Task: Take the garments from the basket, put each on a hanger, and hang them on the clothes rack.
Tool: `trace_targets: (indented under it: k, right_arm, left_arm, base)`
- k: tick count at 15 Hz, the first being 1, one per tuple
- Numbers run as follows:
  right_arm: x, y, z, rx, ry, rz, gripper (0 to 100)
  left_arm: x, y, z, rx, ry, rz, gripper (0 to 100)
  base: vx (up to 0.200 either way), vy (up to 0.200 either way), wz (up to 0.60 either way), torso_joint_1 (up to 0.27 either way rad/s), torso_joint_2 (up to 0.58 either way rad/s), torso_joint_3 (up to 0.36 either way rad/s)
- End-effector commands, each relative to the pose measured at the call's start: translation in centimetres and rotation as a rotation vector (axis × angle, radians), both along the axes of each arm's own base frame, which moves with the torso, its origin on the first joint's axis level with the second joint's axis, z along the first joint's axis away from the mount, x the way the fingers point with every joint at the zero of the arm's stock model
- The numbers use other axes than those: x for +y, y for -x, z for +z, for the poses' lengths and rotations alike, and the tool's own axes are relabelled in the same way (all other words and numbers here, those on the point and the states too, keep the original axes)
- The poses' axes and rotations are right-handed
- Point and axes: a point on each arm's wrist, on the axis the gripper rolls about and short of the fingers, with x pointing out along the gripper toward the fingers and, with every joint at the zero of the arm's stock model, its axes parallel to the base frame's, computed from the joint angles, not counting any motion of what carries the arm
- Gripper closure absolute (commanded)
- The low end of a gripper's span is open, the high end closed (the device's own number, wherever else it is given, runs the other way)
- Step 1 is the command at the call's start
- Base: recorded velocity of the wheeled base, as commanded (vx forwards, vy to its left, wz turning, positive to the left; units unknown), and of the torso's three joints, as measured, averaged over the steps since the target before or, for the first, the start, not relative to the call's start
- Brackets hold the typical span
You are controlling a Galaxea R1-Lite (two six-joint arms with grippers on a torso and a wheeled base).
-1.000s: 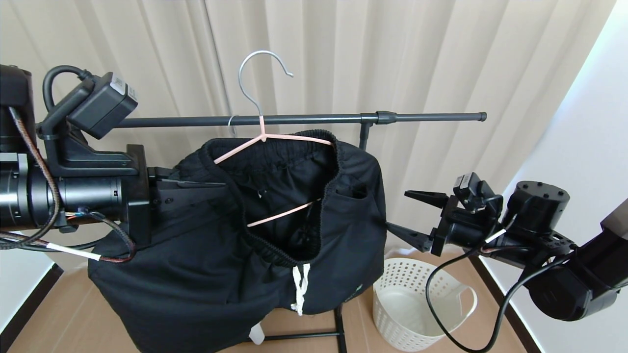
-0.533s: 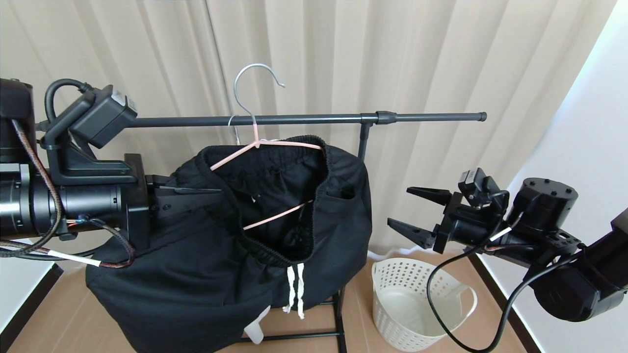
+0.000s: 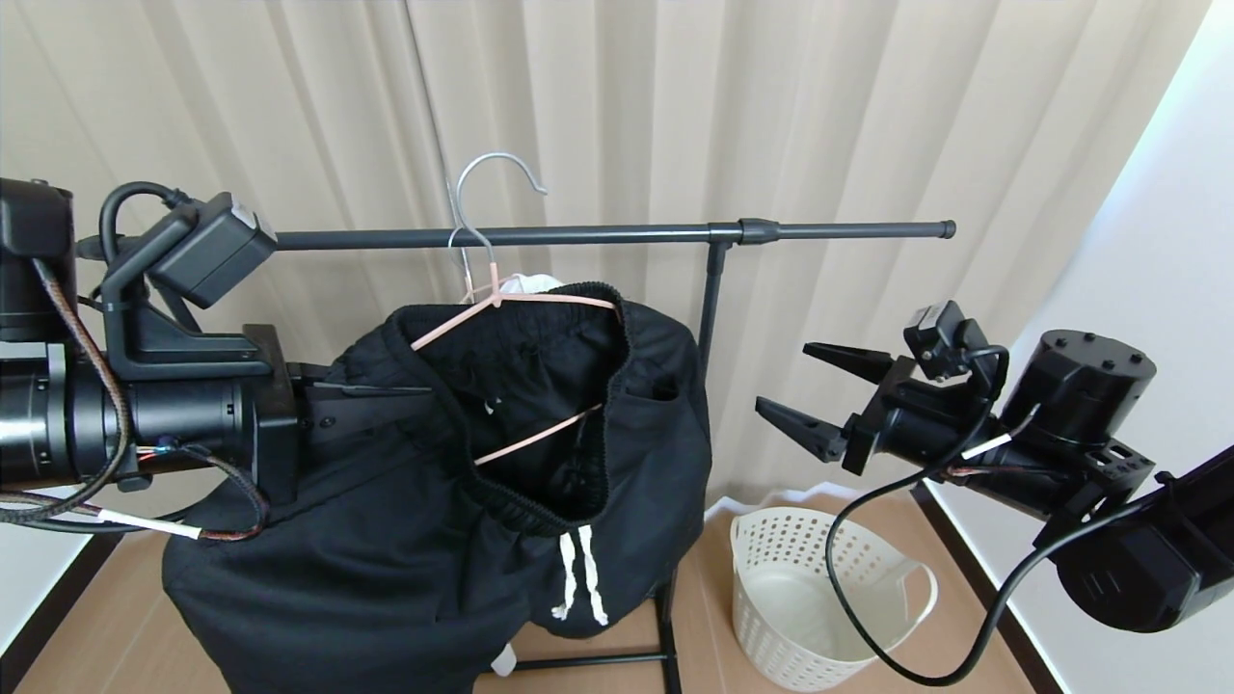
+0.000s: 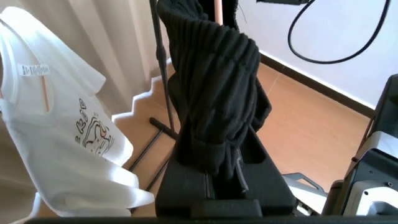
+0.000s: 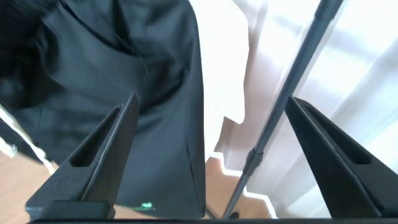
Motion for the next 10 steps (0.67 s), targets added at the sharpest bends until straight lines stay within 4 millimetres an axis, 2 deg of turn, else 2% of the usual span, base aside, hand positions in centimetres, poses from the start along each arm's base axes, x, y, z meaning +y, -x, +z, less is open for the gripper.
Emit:
trace_targets:
  k: [1, 5, 8, 10]
  right_arm:
    - [0.3, 0.4, 1.3, -0.009, -0.013, -0.002, 0]
    - [0.3, 0.4, 1.8, 0.005, -0.01, -0.014, 0]
    - [0.3, 0.2, 1.6, 0.011, -0.009, -0.018, 0]
    - [0.3, 0.1, 1.6, 0.013, -0.008, -0.027, 0]
  left_arm:
    - [0.0, -0.1, -0.4, 0.014, -0.009, 0.012, 100]
    - [-0.2, -0.5, -0.9, 0.072, -0.003, 0.079, 100]
    - [-0.8, -1.7, -1.8, 0.142, -0.001, 0.117, 100]
    - [-2.0, -2.9, -1.9, 0.187, 0.009, 0.161, 100]
  base:
    - [0.0, 0.0, 0.0, 0.0, 0.0, 0.0]
    - [0.0, 0.0, 0.0, 0.0, 0.0, 0.0]
    - [0.0, 0.0, 0.0, 0.0, 0.0, 0.0]
    - [0.0, 0.0, 0.0, 0.0, 0.0, 0.0]
